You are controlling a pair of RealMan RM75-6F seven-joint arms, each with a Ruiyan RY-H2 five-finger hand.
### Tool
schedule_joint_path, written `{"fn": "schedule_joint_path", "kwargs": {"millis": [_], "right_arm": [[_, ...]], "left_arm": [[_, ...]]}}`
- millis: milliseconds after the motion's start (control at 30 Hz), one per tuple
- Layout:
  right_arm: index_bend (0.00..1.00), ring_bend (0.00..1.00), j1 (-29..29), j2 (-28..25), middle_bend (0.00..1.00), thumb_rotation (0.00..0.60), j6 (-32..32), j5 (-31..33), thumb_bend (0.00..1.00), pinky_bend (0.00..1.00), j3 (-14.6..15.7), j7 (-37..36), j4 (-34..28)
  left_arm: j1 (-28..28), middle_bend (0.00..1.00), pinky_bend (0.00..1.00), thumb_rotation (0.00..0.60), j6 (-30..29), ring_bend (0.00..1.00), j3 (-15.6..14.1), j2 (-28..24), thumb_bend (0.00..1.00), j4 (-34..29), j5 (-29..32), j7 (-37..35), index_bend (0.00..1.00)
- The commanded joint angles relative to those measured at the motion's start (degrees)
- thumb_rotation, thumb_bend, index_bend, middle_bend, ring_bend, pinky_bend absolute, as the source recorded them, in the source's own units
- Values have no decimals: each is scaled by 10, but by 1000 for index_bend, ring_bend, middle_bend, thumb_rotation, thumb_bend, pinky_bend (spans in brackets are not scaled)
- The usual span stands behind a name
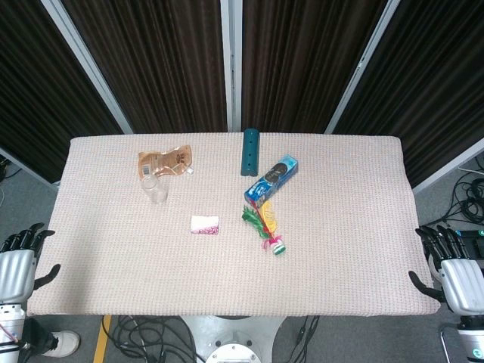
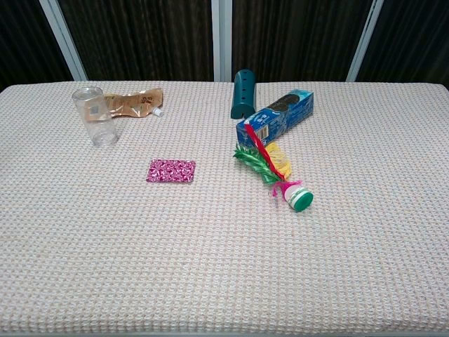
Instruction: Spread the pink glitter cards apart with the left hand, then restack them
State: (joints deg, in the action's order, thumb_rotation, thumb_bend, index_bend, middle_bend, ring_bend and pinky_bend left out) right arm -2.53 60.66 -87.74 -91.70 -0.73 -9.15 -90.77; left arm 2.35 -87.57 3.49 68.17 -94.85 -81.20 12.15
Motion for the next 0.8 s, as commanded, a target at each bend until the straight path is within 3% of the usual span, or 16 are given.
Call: {"fn": "schedule_joint_path", "kwargs": {"millis": [33,800], "right_arm": [[130,0,1,1,101,593,-1,1,184,0,0,0,0],[131,0,5,1,102,595,-7,3,184,0,-4,1,4]], "left_arm": [[1,276,231,600,1,229,1,0,254,0,1,-1,335],[10,276,232,600,9,229,-1,-12,254,2,-18,-5,335]]}}
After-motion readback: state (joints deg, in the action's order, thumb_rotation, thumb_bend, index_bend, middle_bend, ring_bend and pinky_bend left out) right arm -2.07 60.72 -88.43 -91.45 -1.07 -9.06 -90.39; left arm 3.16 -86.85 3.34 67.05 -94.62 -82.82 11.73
